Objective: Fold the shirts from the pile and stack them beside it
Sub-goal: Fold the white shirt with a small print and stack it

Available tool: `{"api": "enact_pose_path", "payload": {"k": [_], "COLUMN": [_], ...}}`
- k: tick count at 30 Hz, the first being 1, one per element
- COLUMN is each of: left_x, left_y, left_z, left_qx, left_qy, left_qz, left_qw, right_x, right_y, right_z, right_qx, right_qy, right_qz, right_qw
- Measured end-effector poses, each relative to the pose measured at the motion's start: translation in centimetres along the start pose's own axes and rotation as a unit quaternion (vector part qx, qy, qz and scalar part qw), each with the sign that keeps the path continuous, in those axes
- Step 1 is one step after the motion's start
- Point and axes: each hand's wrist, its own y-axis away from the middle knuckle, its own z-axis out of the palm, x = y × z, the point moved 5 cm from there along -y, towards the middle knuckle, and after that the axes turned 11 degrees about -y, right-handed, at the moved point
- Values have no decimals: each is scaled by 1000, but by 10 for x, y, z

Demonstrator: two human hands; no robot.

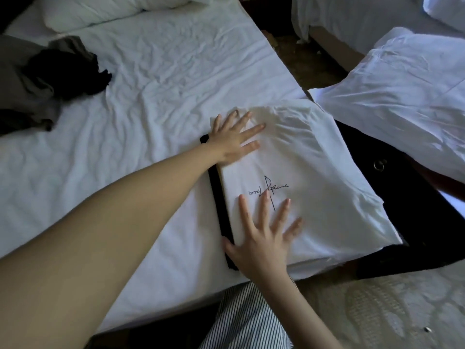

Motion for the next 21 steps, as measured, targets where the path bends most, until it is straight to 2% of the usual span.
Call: {"api": "enact_pose_path", "payload": {"k": [8,16,21], "left_x": [-9,-20,-63], "left_y": [-9,46,106], "left_z": [2,-5,-6], "left_qx": [-19,8,62], "left_qy": [64,143,188], "left_qz": [4,-17,-41], "left_qw": [998,990,979], "right_x": [3,-12,-61], "right_y": [0,-1,-17], "right_z": [7,-20,-24], "right_qx": [-35,-84,-51], "right_qy": [-3,-58,-47], "right_qz": [-8,32,-38], "right_qw": [999,994,997]}}
